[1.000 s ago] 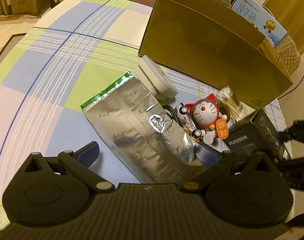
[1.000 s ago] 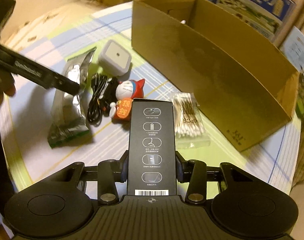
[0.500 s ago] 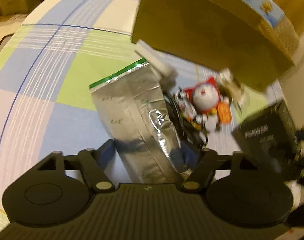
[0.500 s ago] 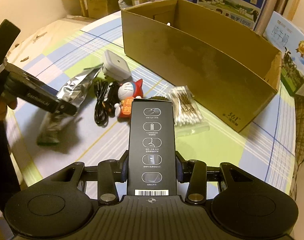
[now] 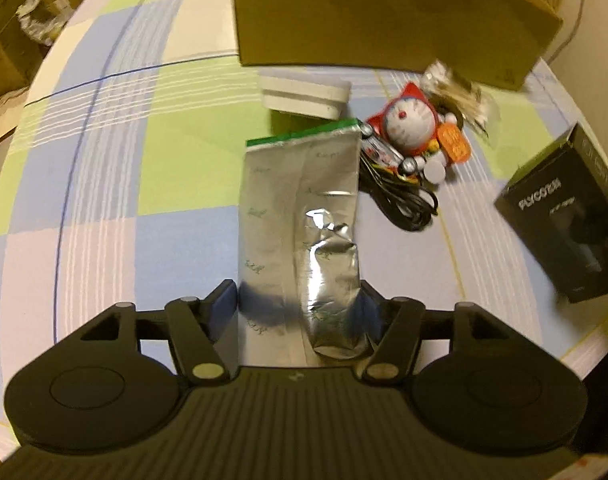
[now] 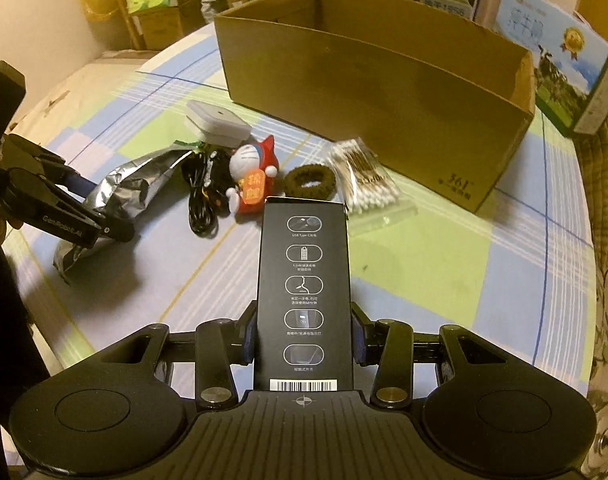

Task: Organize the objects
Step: 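Grasp the silver foil bag with the left tool while the right tool holds the black box, then carry the foil bag and black box into the cardboard box, open the left tool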

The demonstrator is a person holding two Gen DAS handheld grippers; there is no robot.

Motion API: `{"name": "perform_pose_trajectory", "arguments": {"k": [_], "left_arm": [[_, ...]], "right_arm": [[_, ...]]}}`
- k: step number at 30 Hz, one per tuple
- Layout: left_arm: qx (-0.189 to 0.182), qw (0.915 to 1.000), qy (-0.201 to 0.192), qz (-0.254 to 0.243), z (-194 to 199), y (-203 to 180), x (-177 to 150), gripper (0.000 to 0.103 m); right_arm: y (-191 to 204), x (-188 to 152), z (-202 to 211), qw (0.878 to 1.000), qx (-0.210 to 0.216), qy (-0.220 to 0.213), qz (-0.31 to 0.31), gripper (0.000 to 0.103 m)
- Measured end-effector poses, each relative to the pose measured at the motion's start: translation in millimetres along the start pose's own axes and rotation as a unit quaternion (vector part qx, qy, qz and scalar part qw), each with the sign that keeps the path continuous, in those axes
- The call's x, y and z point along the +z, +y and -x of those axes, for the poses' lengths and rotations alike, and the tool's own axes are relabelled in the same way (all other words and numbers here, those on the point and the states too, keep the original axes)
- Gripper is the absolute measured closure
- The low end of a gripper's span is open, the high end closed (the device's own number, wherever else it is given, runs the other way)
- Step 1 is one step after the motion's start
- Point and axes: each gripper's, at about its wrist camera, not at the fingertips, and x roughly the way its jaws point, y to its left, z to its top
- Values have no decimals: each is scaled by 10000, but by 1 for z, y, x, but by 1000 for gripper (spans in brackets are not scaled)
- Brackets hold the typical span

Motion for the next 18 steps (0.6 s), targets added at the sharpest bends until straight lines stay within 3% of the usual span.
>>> {"name": "perform_pose_trajectory", "arguments": {"k": [9,14,18], "left_arm": [[149,9993,95,-332,-7,-2,2,59],[69,9997,55,-210,-1,3,-1,68],[-72,10000,39,-18,9,5,-9,68]], "right_arm": [[2,-5,-3,9999,-97,41,13,62],[7,-7,3,10000,-68,-40,-12,63],[10,-7,8,9999,-69,-122,-78,63]]}}
